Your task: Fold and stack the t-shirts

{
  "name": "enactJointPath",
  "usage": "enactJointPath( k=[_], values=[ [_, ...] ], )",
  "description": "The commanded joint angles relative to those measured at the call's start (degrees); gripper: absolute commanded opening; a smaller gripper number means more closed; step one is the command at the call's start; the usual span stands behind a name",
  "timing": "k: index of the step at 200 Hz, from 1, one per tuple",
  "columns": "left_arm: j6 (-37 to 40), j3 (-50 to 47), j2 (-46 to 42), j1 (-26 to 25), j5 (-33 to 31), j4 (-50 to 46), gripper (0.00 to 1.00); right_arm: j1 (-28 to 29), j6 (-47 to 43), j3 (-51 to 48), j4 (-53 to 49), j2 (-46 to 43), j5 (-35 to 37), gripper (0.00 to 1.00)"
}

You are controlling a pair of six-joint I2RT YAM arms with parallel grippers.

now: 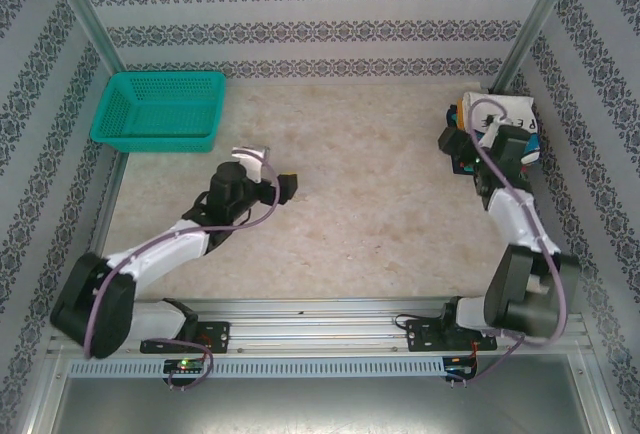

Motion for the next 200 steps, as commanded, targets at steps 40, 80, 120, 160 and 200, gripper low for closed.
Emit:
enactJointPath(
  k=[40,80,120,160,200],
  values=[
    [12.1,-11.0,-14.2,9.1,-18.5,-4.7,1.00,10.4,-12.2,-18.2,17.0,-7.2,12.5,0.98],
    [11.4,-20.0,-8.1,20.1,-12.1,13.2,1.00,11.2,-13.6,-27.0,35.0,-3.1,13.3,0.98],
    [12.2,-18.9,6.0,23.3,-8.2,29.3,1.00,11.9,-15.4,-29.9,47.6,5.0,11.6,0.98],
    [12.9,-16.4,20.7,25.6,-6.1,41.4,1.00,12.2,-15.8,-30.2,52.5,10.1,11.4,0.98],
    [10.3,-15.1,19.1,25.9,-10.7,35.7,1.00,13.2,-15.6,-25.5,46.0,10.9,15.4,0.98]
  ],
)
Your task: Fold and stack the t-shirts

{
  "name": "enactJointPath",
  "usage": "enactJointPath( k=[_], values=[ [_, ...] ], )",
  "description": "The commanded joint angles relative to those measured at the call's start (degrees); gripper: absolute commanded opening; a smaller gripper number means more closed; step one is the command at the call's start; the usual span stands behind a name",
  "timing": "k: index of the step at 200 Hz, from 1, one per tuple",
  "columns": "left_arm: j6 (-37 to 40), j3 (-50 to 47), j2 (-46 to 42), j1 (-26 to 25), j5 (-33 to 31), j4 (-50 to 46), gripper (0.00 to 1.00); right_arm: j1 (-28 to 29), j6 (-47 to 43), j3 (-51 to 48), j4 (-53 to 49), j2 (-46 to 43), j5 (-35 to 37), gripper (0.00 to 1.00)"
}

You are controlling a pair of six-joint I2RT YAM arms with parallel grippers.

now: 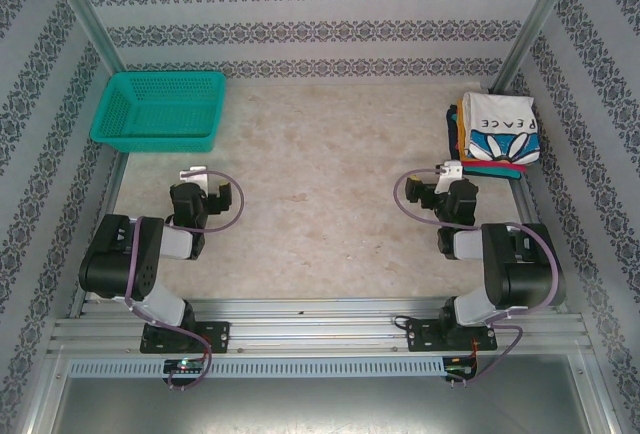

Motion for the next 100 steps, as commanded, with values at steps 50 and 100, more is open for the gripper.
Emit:
enactJointPath(
  k=[50,100],
  values=[
    [-0.8,0.6,0.1,0.5,-2.6,5.2,1.00,1.6,-0.8,2.8,-0.5,0.3,3.0,0.98],
    [0.8,1.7,0.2,0.4,1.4,3.0,1.00,1.6,-1.0,2.8,-0.5,0.1,3.2,0.98]
  ],
)
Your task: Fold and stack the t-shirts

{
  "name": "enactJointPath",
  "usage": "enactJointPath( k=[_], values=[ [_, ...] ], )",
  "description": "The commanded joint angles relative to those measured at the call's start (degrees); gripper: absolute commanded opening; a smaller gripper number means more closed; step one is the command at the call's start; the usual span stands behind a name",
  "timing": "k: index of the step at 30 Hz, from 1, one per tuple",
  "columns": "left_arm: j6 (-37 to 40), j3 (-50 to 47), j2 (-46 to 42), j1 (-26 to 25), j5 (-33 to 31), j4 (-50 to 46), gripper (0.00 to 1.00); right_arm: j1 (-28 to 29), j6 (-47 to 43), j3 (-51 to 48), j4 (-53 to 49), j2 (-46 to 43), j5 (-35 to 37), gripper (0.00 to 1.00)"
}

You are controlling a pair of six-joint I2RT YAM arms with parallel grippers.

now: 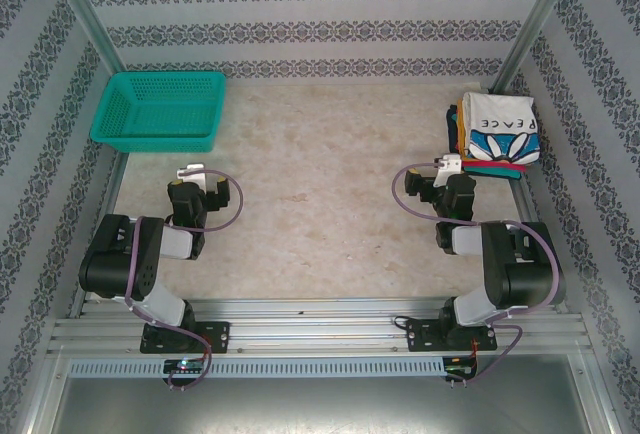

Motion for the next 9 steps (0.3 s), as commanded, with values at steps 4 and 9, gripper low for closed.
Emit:
enactJointPath(
  k=[4,9],
  values=[
    [1.0,1.6,0.1,0.4,2.9,0.6,1.00,0.5,-0.8,0.7,0.2,0.1,1.0,0.98],
    [1.1,1.5,0.1,0.4,2.9,0.9,1.00,0.5,-0.7,0.7,0.2,0.1,1.1,0.98]
  ],
)
